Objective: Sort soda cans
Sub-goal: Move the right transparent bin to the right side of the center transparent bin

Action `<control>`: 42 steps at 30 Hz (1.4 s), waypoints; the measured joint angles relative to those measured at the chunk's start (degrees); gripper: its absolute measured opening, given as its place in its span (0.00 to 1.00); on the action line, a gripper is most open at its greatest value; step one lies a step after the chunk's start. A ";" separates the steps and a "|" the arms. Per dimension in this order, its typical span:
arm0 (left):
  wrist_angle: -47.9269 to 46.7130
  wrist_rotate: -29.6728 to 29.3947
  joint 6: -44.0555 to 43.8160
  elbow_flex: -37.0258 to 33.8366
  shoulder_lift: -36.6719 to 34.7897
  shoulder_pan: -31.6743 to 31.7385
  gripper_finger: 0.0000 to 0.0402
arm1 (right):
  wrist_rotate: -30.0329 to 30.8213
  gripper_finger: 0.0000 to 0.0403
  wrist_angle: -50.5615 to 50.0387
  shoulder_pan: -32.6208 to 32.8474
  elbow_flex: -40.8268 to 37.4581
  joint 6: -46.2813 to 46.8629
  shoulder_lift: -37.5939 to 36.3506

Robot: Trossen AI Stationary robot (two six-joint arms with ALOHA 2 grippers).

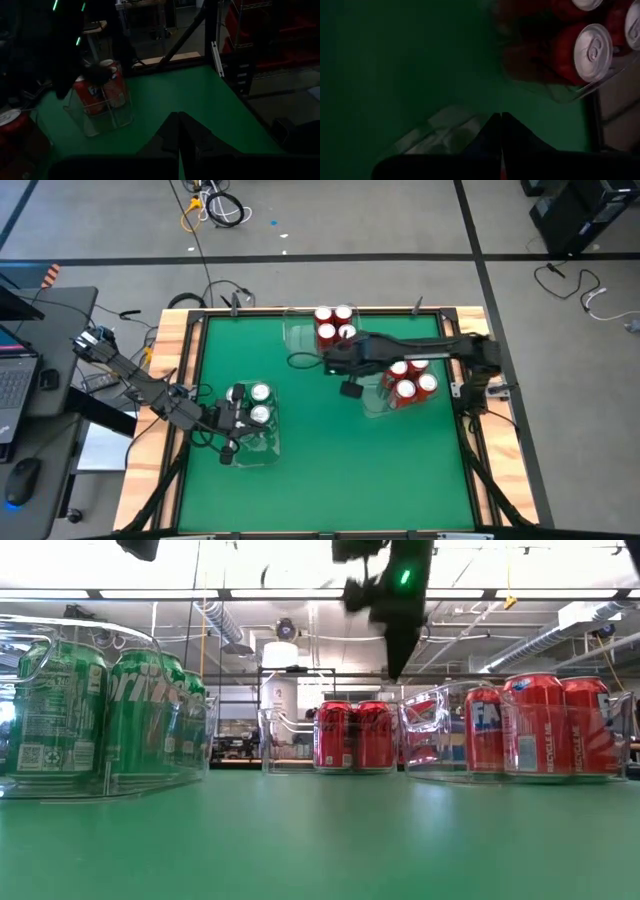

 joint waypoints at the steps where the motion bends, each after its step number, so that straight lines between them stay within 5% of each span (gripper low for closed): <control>1: -0.22 -0.01 -0.12 0.02 0.00 0.00 0.01 | -1.21 0.00 -0.03 0.89 -0.35 0.26 -1.70; 8: -0.74 -0.03 -0.15 0.02 0.00 0.00 0.01 | -13.91 0.00 1.82 10.10 -3.73 5.64 -8.56; 15: -0.31 -0.05 -0.15 0.02 0.00 0.00 0.01 | -22.14 0.00 8.42 17.15 -11.11 13.01 -6.41; 24: -0.25 -0.04 -0.30 0.04 0.02 0.00 0.01 | -11.79 0.00 8.43 16.12 -20.01 24.86 -6.57; 42: -0.48 -0.03 -0.35 0.04 0.02 0.00 0.01 | -0.66 0.00 9.16 11.02 -34.19 28.87 -10.32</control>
